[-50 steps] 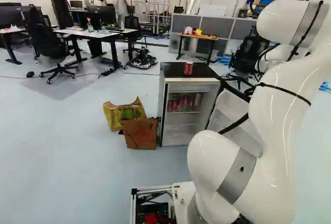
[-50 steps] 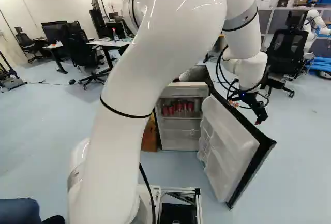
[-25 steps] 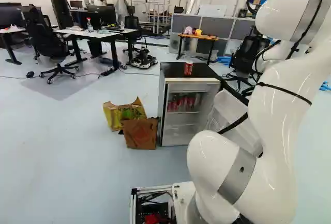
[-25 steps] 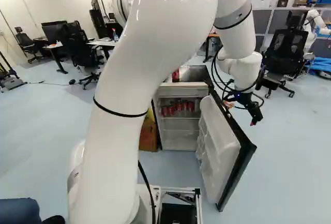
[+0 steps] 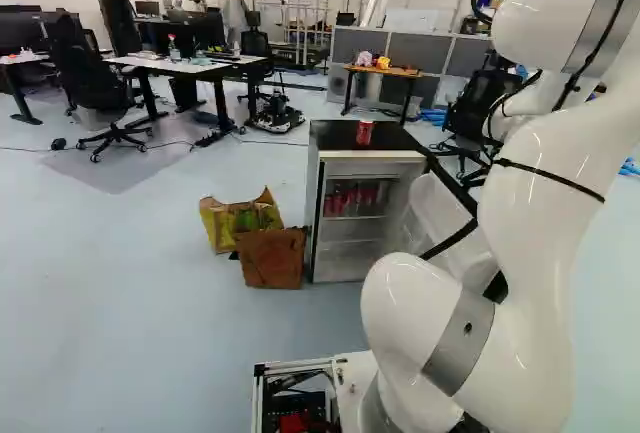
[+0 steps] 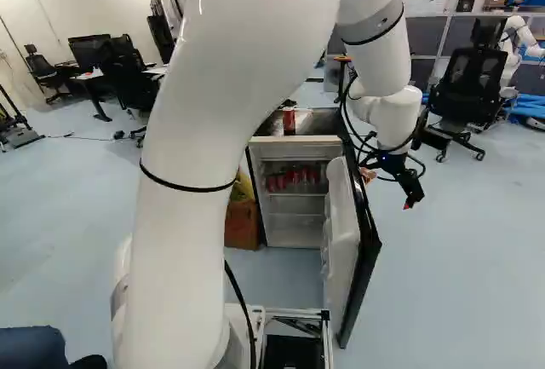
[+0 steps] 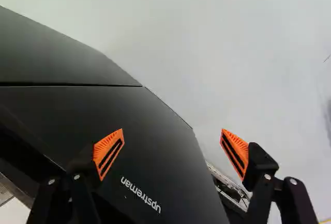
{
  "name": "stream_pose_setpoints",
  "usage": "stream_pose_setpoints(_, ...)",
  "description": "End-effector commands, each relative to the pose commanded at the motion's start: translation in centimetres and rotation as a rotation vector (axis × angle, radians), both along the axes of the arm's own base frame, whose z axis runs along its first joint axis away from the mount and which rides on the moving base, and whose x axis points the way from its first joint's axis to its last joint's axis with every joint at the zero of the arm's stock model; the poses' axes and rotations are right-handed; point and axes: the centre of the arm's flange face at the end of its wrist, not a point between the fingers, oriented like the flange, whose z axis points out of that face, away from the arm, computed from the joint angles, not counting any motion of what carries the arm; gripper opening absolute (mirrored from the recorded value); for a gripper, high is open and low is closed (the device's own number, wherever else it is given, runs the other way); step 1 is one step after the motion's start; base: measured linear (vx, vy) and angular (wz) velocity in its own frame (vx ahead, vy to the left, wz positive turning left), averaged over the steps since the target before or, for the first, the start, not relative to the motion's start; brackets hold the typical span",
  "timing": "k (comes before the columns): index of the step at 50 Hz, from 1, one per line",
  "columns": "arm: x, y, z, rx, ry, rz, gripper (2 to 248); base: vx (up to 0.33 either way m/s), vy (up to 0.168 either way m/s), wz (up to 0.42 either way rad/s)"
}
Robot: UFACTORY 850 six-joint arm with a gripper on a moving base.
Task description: Grab a drink from the fridge
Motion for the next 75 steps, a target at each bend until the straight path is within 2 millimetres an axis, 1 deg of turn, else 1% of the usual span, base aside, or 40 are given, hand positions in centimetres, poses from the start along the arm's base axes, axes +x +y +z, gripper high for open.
stream_pose_setpoints(31, -1.3, 3.6, 0.0, 0.022, 0.019, 0.025, 247, 0.000, 0.000, 0.000)
stream_pose_setpoints(75, -3.4, 9.4, 0.0, 0.051, 0.047, 0.072, 247, 0.000, 0.000, 0.000)
